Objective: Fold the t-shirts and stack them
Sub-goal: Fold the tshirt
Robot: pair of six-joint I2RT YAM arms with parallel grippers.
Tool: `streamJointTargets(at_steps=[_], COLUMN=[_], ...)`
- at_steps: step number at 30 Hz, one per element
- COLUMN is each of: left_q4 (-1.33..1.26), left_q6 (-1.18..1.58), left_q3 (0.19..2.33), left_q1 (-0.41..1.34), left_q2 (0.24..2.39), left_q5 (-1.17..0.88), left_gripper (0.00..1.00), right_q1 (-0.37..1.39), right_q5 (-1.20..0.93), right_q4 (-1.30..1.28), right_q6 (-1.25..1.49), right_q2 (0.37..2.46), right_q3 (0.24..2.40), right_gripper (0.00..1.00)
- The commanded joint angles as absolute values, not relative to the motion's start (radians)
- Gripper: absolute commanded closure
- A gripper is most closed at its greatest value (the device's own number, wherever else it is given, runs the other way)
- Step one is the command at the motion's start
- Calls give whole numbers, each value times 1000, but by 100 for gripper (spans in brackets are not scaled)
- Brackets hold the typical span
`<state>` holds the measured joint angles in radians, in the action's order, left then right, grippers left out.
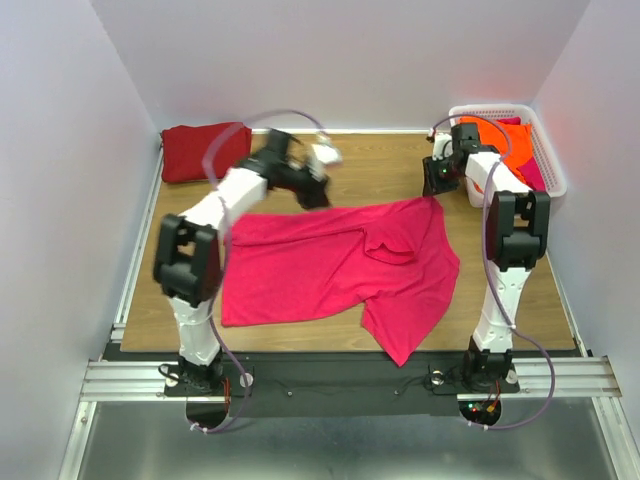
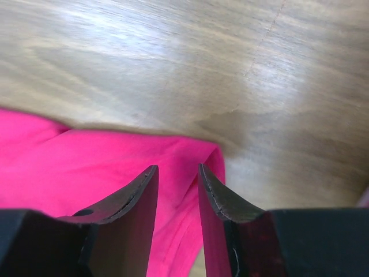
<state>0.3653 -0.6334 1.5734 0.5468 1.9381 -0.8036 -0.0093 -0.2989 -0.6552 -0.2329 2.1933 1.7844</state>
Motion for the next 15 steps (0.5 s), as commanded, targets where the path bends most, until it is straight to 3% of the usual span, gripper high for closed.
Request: streamJointTargets(at_steps=[1,5,9,15], left_q4=[410,420,376,338], left_q6=[-514,-448,-397,-459], left_q3=[1525,1503,1448,1376], left_q1=[304,56,-66,-81], left_q2=[1802,1816,1841,1874], left_q5=[-767,-684,-588,-459], left_gripper=[45,46,46,45], right_q1=[-15,-6,-2,-2], right_q5=[-341,-342,-341,-279], right_q4=[-663,-675,-681,-683], right_q6=[-249,-262,-278,-317], right_q2=[2072,2071,2088,2138], right_q3=[1769,1729,1683,1658], right_gripper=[60,60,61,62])
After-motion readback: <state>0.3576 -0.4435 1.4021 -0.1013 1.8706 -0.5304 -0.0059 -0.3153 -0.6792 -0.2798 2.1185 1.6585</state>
